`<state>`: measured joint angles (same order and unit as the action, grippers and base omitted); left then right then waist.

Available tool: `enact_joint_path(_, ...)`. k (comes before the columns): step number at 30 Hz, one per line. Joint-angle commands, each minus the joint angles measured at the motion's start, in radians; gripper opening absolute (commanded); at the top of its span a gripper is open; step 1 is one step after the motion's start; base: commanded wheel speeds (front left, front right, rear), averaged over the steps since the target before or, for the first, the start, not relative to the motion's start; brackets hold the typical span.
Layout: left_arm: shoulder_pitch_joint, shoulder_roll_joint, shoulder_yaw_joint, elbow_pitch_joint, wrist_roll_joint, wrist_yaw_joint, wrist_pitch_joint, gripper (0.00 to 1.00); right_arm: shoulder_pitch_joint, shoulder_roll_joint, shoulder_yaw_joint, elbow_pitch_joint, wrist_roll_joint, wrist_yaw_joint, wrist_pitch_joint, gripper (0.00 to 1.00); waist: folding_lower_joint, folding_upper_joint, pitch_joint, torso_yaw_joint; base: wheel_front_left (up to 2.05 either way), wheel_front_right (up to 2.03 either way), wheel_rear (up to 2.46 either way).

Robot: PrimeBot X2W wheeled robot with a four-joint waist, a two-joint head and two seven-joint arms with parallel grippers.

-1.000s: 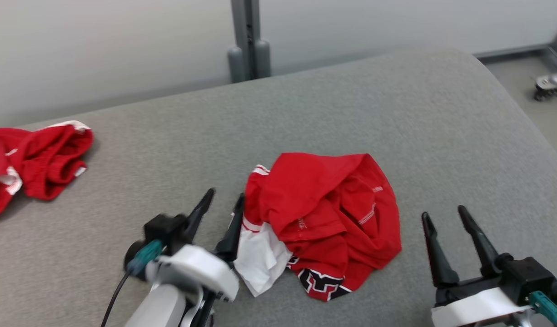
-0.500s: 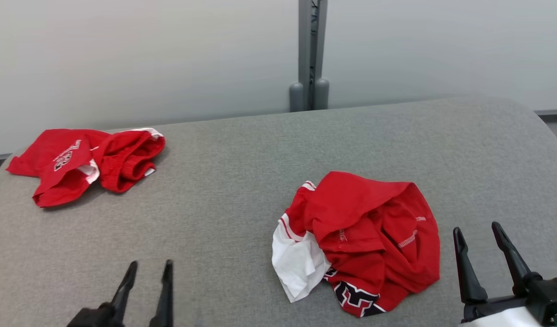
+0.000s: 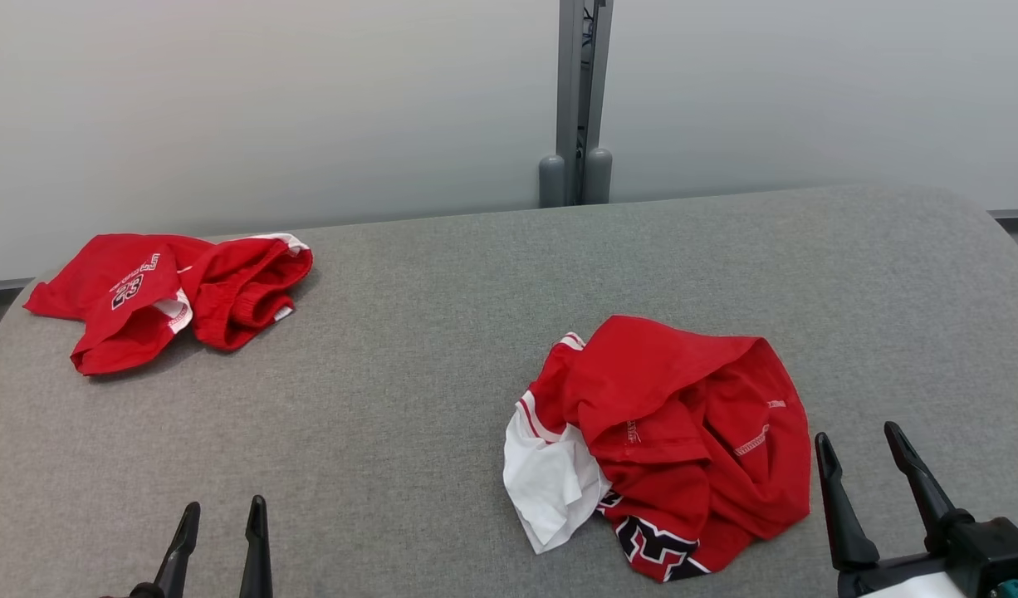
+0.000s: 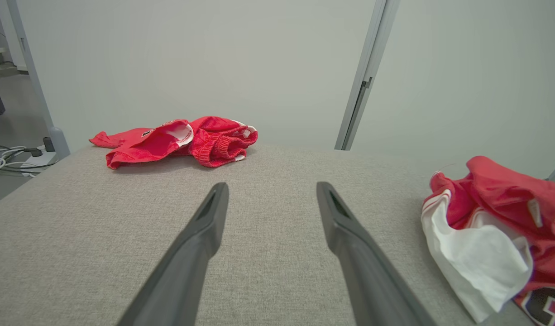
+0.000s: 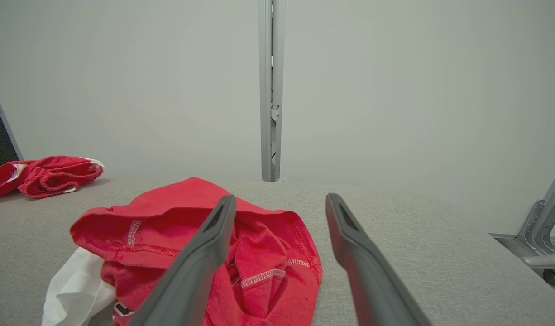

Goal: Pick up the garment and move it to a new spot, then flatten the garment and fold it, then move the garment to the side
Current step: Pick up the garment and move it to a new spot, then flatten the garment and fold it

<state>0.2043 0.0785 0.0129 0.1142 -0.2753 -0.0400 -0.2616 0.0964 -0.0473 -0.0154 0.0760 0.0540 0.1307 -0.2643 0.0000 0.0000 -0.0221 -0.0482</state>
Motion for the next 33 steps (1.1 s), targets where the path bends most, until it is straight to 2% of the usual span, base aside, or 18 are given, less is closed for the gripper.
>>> enact_joint_path(1,-0.004,-0.001,0.009,0.003,0.006,-0.008,-0.005,1.00,0.004,-0.006,0.002,0.001,0.004,0.000,0.000,1.00,0.0000,0.0000,0.001,0.001,0.00,0.00,0.00)
enact_joint_path(8,-0.017,-0.018,0.042,0.020,0.027,-0.036,-0.005,1.00,0.004,-0.006,0.012,0.002,0.008,0.000,-0.001,1.00,0.0000,0.0000,0.005,-0.001,0.00,0.00,0.00)
enact_joint_path(15,-0.024,-0.025,0.060,0.035,0.033,-0.047,-0.005,1.00,0.004,-0.006,0.015,0.005,0.012,0.000,-0.001,1.00,0.0000,0.0000,0.006,-0.012,0.00,0.00,0.00)
enact_joint_path(21,-0.044,-0.027,0.008,0.033,0.013,-0.063,-0.005,1.00,-0.019,-0.006,0.030,-0.002,0.019,0.000,0.000,1.00,0.0000,0.0000,0.016,-0.044,0.00,0.00,0.00)
enact_joint_path(27,-0.116,-0.026,-0.202,0.133,-0.101,-0.084,0.005,1.00,-0.040,-0.006,0.051,-0.017,0.030,0.000,0.000,1.00,0.0000,0.0000,0.036,-0.106,0.00,0.00,0.00)
enact_joint_path(31,-0.194,-0.026,-0.314,0.254,-0.305,-0.090,0.078,1.00,-0.049,-0.006,0.061,-0.020,0.039,0.000,-0.001,1.00,0.0000,0.0000,0.054,-0.158,0.00,0.00,0.00)
enact_joint_path(33,-0.231,-0.025,-0.340,0.316,-0.401,-0.090,0.121,1.00,-0.053,-0.006,0.066,-0.018,0.043,0.000,0.000,1.00,0.0000,0.0000,0.063,-0.188,0.00,0.00,0.00)
